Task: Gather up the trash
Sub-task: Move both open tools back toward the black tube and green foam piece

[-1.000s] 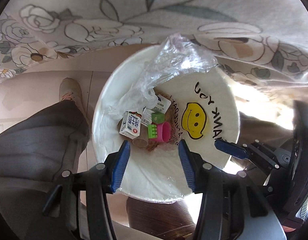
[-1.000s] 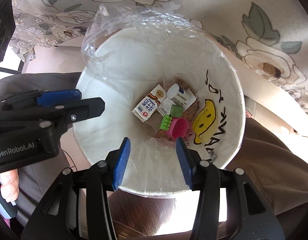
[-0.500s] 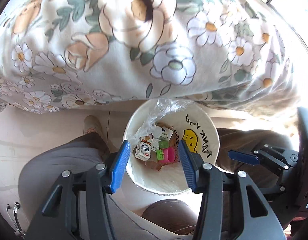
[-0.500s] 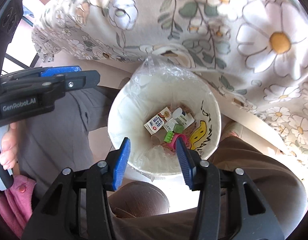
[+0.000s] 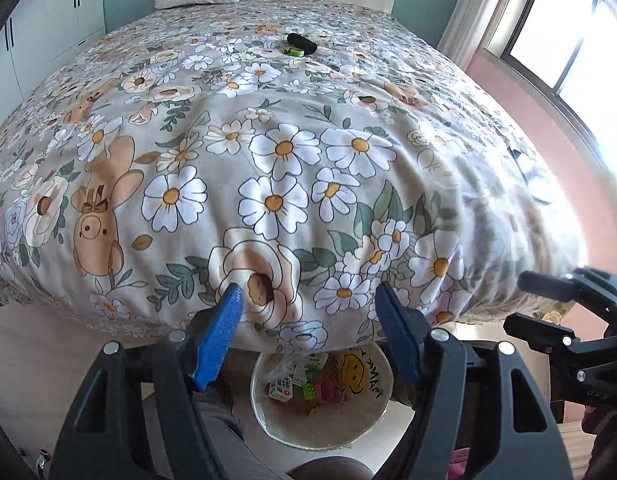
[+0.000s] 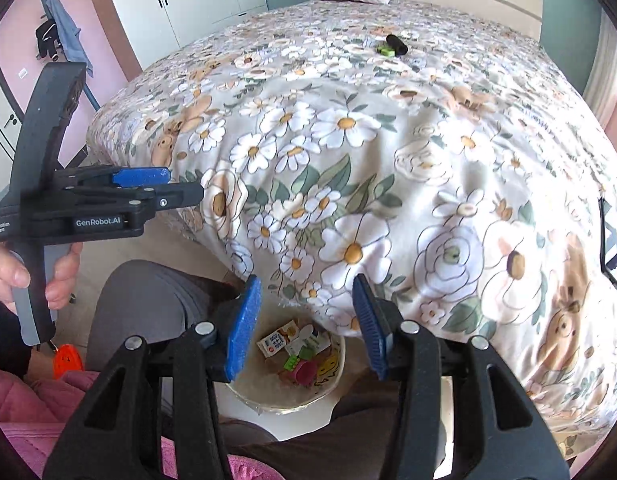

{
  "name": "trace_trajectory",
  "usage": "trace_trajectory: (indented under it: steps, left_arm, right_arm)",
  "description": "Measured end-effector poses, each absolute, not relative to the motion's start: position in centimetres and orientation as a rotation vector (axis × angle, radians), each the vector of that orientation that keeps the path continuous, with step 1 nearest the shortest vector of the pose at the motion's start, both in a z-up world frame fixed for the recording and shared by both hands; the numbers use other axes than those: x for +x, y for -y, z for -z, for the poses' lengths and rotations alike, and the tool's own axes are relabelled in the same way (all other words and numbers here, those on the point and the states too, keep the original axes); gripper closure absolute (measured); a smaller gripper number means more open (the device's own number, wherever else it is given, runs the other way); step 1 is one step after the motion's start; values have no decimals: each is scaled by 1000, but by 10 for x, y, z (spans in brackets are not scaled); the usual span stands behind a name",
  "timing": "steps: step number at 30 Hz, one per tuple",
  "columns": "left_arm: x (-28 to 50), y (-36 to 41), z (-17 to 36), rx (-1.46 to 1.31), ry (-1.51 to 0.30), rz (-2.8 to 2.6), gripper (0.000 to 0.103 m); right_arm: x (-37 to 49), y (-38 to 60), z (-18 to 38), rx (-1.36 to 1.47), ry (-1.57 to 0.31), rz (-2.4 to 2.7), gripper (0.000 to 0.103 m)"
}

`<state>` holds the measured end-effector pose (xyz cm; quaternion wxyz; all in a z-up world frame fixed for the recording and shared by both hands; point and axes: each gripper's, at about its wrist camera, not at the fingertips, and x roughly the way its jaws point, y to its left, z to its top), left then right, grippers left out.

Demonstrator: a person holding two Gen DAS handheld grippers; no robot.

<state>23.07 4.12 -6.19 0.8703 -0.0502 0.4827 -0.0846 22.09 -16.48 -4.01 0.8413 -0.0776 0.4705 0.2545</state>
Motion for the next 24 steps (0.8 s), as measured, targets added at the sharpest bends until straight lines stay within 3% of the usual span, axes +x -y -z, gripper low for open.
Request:
trace_trajectory:
  steps: [10,13,24]
  left_arm:
    - [318,-24,13,-96,-900,142,20]
    - [352,-20,8,-73,-877,123,18]
    - [499,-26,22,78,-835,143,17]
  right_arm:
    - [327,173,-27,-237,-843,-509,48]
    - [370,175,-43,-245,-802,-499,41]
    - [566,152,-46,-171,-824,-508,40]
